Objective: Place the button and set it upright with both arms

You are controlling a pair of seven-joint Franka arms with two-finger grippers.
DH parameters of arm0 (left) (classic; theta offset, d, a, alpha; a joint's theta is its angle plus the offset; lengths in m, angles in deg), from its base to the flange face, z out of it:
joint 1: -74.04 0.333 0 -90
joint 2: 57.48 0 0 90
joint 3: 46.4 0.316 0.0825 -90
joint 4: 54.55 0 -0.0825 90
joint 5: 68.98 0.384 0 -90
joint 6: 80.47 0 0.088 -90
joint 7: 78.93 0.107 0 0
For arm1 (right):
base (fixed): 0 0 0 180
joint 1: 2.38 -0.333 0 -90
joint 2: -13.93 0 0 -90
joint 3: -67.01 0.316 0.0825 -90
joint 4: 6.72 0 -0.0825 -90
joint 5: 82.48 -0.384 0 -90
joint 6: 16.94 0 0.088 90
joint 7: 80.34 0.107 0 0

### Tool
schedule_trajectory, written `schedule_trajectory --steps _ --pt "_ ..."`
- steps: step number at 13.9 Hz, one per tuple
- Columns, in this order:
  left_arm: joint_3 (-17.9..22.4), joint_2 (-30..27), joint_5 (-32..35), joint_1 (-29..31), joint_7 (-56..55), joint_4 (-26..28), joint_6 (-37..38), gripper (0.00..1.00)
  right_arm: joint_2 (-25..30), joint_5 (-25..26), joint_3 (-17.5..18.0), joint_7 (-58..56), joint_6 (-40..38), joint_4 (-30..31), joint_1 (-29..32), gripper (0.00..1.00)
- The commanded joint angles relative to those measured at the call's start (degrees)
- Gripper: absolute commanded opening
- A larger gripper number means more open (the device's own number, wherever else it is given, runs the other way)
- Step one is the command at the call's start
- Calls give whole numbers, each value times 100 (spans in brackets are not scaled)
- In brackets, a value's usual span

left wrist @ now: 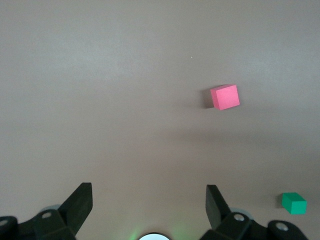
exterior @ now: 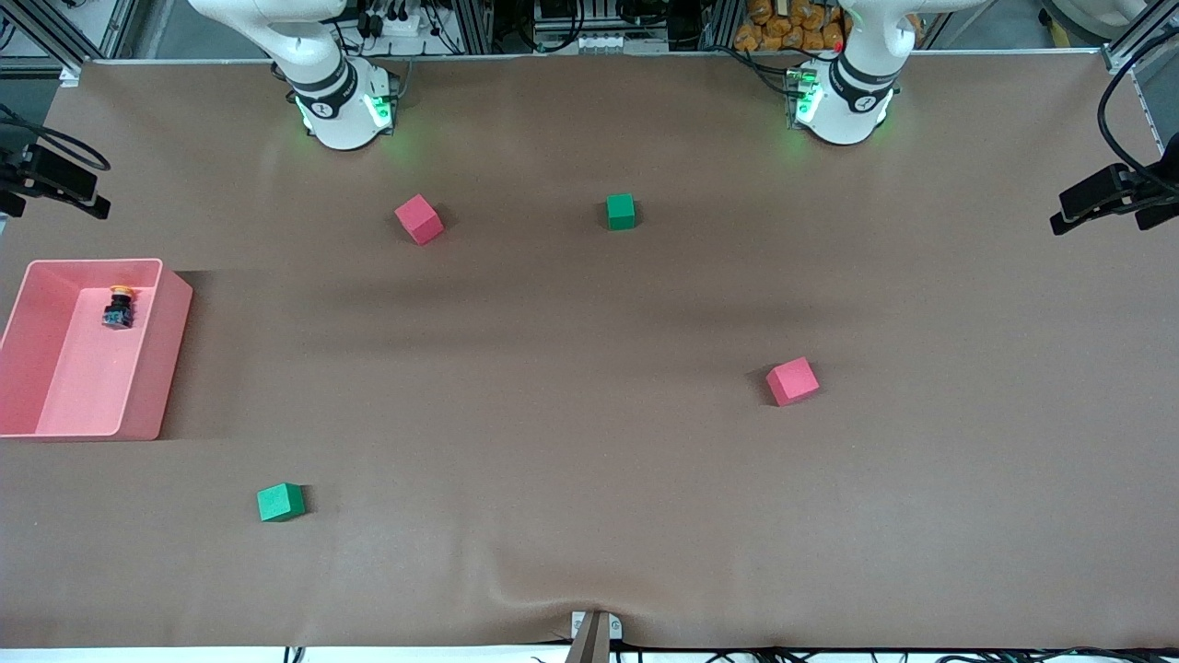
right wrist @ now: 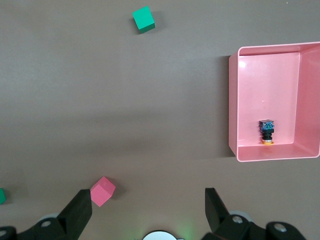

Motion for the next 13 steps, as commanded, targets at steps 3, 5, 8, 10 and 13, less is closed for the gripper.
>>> schedule_trajectory --steps 3,5,8,10,13 --pt "-29 -39 17 39 120 -45 86 100 15 -7 14 117 -95 -94 -16 100" --pt "-29 -39 17 39 120 -45 86 100 15 -7 14 117 -95 -94 -8 100" --pt "-20 -39 17 39 120 -28 86 100 -3 19 -12 39 -77 -51 71 100" --pt "-29 -47 17 39 112 -36 86 100 -108 80 -39 12 -51 -42 229 100" --pt "-11 -48 17 39 120 -36 130 100 -327 90 -39 -530 37 -15 747 100"
